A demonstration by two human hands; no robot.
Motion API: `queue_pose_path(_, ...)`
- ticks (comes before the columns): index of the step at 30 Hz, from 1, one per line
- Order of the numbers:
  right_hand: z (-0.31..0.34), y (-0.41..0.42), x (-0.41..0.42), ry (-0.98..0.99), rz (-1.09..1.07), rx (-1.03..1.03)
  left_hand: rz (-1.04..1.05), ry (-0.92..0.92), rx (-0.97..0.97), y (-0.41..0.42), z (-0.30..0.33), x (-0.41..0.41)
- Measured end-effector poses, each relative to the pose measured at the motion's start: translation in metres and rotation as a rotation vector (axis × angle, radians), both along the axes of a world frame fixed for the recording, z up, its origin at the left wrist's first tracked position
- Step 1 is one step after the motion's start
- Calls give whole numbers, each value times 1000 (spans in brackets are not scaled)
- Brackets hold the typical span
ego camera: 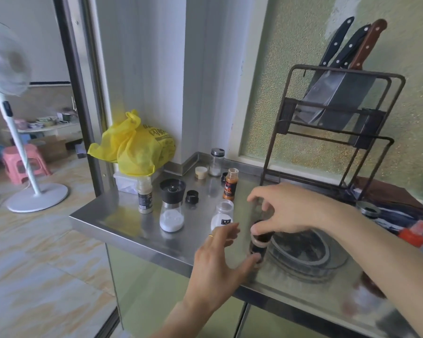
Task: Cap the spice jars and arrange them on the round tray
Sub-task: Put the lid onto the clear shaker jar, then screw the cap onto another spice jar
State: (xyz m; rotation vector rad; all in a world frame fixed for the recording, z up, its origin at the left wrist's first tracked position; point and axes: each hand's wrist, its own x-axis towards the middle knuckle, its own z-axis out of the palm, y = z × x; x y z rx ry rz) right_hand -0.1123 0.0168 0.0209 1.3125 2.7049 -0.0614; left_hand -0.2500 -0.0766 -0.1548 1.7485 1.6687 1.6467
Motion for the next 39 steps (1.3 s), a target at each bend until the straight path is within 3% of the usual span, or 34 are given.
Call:
queue_pose_path(3,13,14,-14,156,36,58,194,101,215,-10,10,-35)
queue_pose_path(6,17,38,-51,256,98,93,428,86,316,-1,19,-83)
queue_pose_path(11,-5,83,-131,97,198,44,723,42,245,35,19,-154)
queue_pose_path(20,-73,128,-201,-235,311,-13,526,62,-33,61,-14,-202)
queue_pose_path(28,-87,140,-217,-218,298,52,569,55,-81,69,-23,-208)
queue_pose_path(33,-67,136,-204,-8,239,108,603,9,-78,66,-21,-209)
queue_pose_path(39,-10,106,-157,406,107,33,674,-104,-16,43,2,-196)
